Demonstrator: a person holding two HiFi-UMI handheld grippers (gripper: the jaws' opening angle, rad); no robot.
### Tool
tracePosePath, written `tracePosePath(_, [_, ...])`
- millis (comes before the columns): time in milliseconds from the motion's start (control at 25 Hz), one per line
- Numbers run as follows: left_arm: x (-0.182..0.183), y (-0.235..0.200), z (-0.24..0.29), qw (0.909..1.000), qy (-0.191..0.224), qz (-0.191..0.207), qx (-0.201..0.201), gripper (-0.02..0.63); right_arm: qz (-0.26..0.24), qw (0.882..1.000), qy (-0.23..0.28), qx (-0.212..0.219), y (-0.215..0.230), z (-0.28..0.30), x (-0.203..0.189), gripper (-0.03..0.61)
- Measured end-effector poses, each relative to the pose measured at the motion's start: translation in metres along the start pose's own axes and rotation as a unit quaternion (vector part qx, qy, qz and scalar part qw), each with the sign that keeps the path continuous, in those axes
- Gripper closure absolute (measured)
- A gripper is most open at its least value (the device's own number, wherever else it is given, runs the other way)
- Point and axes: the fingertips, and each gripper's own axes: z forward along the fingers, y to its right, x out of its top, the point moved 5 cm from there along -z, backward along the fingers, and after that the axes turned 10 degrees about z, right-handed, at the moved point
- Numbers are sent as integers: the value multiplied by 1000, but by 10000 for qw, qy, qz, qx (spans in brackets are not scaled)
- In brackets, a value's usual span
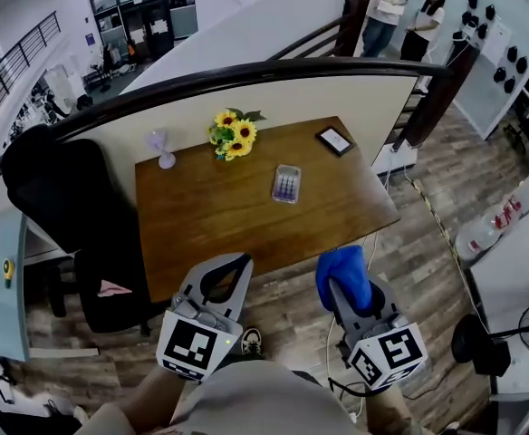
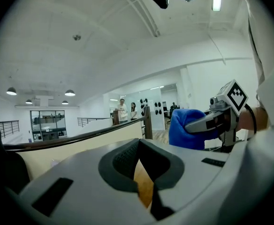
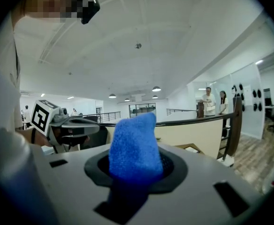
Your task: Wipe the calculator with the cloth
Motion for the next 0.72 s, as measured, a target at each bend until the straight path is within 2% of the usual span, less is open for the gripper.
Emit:
tracePosePath(240, [-4,-40,33,9999,127,50,-8,611,-30,10000,60,2,10,50,16,442])
tracePosePath(560, [-7,-58,77,9998,120,68,-133,611,51,9998,163,-48,42,88,34,442])
tracePosePath(720, [-9,-62,105,9999,98,97,-45,611,91,9998,161,72,65,107,36,442])
